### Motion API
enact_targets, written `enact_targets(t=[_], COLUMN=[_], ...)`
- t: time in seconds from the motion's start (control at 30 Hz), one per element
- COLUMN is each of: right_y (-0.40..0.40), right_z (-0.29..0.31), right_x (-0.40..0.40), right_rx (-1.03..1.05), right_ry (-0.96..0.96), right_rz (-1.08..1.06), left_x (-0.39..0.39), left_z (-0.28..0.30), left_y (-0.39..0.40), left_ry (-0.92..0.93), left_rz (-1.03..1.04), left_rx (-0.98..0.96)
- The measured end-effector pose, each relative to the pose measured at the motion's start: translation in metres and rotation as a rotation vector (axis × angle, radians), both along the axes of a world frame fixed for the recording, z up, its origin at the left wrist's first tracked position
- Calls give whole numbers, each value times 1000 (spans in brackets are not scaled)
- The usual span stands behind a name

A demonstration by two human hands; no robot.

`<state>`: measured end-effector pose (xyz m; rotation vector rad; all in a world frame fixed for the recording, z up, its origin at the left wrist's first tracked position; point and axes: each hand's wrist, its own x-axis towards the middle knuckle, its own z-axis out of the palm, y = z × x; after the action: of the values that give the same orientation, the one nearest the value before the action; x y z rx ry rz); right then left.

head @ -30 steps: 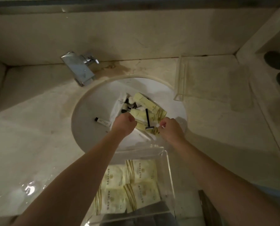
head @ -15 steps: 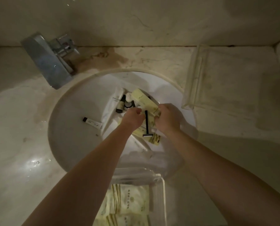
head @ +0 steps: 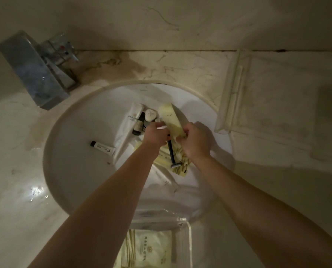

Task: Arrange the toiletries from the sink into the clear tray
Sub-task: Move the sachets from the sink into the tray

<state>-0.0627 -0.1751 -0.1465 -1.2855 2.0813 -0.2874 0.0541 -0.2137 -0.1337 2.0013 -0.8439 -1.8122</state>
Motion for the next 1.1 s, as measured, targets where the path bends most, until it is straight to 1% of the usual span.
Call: enact_targets(t=[0.13, 0.23, 0.4, 0.47, 0.63, 0.73, 0.83, 0.97, 1.03, 1.1], right_y=[4, 8, 13, 17, 34, 50, 70, 95, 109, 125], right_z=[8, 24, 50, 64, 104, 131, 151, 174, 183, 189], right_x=[-1, 1, 10, 16, 33, 41, 51, 68, 78, 88], right_rx=[-54, -91, -194, -236, -324, -424, -476, -484, -486, -485], right_ry=[-117, -220, -260, -264, -319, -354, -470, -578, -668, -715], right_rz=[-61, -123, -180, -204, -232, -238, -282, -405, -440, -443], left_x=[-1, -1, 3, 9, 38, 61, 84, 117, 131, 144], left_z=[7, 18, 46, 61, 102, 127, 149, 177, 190, 199], left_y=[-1, -1, -2, -1, 11, 22, 35, 57, 71, 85], left_ry=[32, 46, 176, 176, 154, 160, 191, 238, 212, 141], left_rz=[9, 35, 90, 95, 89, 98, 98, -1, -88, -204], left_rx=[-22, -84, -154, -200, -326, -365, -391, -415, -440, -459])
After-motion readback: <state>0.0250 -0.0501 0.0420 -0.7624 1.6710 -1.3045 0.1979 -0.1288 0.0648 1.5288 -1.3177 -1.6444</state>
